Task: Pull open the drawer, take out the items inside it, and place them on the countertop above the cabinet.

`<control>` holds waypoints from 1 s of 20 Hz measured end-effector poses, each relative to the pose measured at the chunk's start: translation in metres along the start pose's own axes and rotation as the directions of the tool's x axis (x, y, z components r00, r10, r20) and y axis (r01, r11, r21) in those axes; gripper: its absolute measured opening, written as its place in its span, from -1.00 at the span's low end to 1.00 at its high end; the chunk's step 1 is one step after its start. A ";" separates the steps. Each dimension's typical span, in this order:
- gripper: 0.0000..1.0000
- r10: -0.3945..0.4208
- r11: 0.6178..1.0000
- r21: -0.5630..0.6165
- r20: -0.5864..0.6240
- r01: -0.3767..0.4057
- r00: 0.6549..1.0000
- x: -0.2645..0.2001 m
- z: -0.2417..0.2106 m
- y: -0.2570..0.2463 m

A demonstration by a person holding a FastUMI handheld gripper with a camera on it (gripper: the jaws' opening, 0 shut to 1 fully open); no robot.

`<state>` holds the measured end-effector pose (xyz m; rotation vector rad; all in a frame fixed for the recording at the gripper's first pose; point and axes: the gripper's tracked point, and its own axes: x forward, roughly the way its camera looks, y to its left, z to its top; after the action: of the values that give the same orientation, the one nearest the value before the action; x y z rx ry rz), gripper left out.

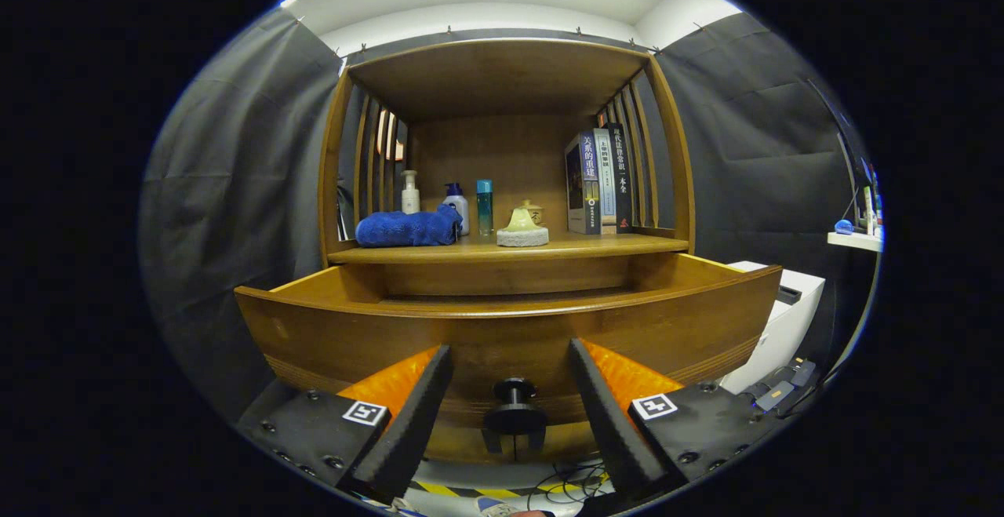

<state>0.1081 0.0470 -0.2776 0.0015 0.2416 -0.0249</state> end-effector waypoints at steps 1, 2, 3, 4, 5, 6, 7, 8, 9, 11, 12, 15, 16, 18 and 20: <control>0.96 0.000 1.000 0.003 0.006 0.000 1.000 0.007 0.003 0.001; 0.96 0.000 1.000 -0.001 0.005 0.000 1.000 0.015 0.006 0.000; 0.96 -0.001 1.000 -0.003 0.011 0.001 1.000 0.020 0.009 -0.001; 0.96 -0.002 1.000 0.002 -0.001 0.002 1.000 0.026 0.008 0.000; 0.96 -0.002 1.000 0.002 0.000 0.002 1.000 0.033 0.011 0.000; 0.96 -0.003 1.000 -0.002 -0.006 0.003 1.000 0.041 0.011 -0.002; 0.96 -0.003 1.000 -0.002 -0.006 0.003 1.000 0.047 0.012 -0.001; 0.96 -0.004 1.000 -0.005 -0.004 0.004 1.000 0.055 0.013 -0.001; 0.96 -0.004 1.000 -0.008 -0.009 0.004 1.000 0.060 0.013 -0.002; 0.96 -0.005 1.000 -0.006 -0.013 0.005 1.000 0.074 0.014 -0.002; 0.96 -0.007 1.000 -0.013 -0.018 0.006 1.000 0.081 0.015 -0.003; 0.97 -0.009 1.000 -0.016 -0.032 0.008 0.999 0.103 0.017 -0.004; 0.97 -0.009 1.000 -0.016 -0.033 0.008 0.999 0.108 0.018 -0.005; 0.96 -0.008 1.000 -0.014 -0.035 0.008 0.999 0.121 0.020 -0.006; 0.96 -0.009 1.000 -0.020 -0.037 0.009 0.999 0.131 0.020 -0.006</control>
<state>0.2400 0.0376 -0.2891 -0.0186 0.2789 -0.0314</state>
